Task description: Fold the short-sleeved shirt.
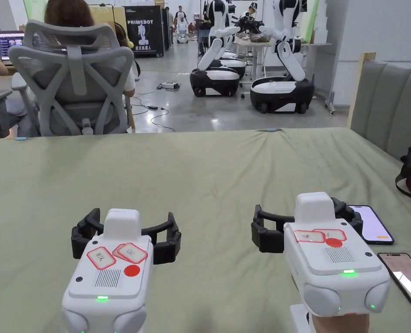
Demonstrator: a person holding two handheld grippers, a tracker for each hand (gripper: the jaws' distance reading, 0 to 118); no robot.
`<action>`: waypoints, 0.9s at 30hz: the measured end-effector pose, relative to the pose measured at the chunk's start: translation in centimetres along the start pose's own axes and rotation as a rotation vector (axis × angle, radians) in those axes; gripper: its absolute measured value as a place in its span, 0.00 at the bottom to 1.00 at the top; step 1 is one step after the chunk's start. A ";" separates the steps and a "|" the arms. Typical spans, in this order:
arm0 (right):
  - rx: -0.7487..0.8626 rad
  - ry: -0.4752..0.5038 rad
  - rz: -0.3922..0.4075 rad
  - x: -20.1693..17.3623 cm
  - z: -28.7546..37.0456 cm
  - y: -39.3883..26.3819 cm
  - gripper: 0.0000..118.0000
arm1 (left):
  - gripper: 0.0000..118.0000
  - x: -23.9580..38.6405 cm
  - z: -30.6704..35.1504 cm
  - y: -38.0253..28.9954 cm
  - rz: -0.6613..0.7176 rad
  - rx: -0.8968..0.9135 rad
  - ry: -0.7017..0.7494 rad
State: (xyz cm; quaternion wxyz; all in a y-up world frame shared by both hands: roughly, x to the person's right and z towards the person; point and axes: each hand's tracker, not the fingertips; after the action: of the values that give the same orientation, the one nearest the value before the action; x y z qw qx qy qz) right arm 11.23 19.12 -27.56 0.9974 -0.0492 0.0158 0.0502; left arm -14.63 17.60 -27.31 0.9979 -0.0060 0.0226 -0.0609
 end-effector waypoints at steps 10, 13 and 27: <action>0.003 -0.010 -0.002 0.1 0.1 0.2 1.00 | 1.00 -0.1 0.0 0.0 -0.005 0.002 0.007; 0.000 -0.008 0.000 0.1 0.0 0.1 1.00 | 1.00 0.0 0.1 0.0 -0.007 0.001 0.005; 0.005 -0.007 0.013 0.0 0.1 0.1 1.00 | 1.00 0.1 0.2 -0.1 -0.016 -0.007 0.005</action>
State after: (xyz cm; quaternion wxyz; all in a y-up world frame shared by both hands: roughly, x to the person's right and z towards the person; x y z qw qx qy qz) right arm 11.26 19.27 -27.49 0.9972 -0.0465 0.0128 0.0568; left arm -14.58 17.47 -27.08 0.9973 -0.0095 0.0255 -0.0688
